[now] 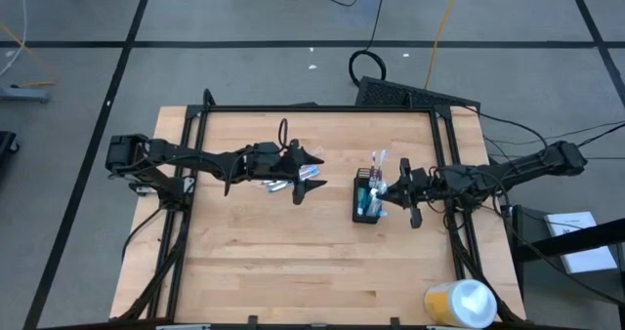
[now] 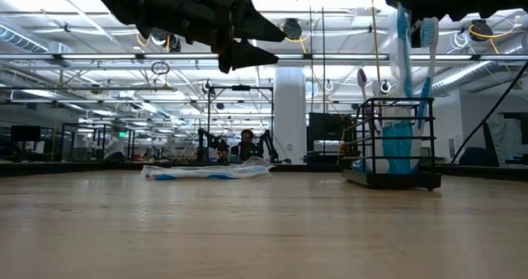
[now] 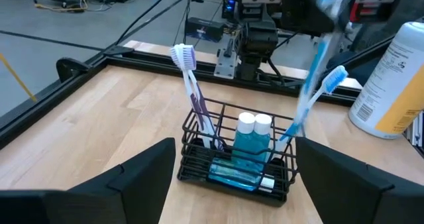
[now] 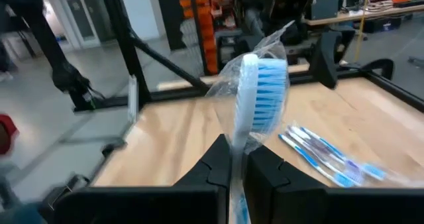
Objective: Pick & Place toothbrushing station
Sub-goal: Put the blue toothbrush into the bottom section of the mesh organizer
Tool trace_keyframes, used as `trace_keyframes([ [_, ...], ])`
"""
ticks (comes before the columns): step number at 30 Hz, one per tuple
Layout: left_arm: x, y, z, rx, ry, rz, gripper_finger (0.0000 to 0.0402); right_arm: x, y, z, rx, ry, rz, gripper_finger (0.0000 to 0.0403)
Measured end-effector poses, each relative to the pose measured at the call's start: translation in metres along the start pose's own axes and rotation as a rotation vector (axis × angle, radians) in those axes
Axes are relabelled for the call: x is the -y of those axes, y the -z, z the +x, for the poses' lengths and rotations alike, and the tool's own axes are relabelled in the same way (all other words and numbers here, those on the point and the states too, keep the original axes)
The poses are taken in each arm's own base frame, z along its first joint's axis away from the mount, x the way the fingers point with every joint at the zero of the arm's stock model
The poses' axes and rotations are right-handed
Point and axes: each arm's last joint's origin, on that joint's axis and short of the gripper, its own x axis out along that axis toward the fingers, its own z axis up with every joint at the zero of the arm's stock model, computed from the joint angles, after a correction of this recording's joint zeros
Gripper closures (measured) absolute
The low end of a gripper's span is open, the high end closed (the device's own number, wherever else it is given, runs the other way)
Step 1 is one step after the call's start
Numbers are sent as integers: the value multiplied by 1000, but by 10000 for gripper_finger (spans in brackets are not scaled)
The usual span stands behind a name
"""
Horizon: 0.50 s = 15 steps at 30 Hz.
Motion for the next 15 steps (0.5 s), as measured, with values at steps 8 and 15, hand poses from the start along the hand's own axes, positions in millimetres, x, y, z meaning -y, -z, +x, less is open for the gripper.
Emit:
trace_keyframes([
  [8, 0, 0, 0, -1, 0, 1, 92, 1, -3, -7, 22, -3, 3, 393],
  [15, 0, 1, 0, -14, -2, 1, 91, 3, 10, -6, 5, 1, 7, 393],
])
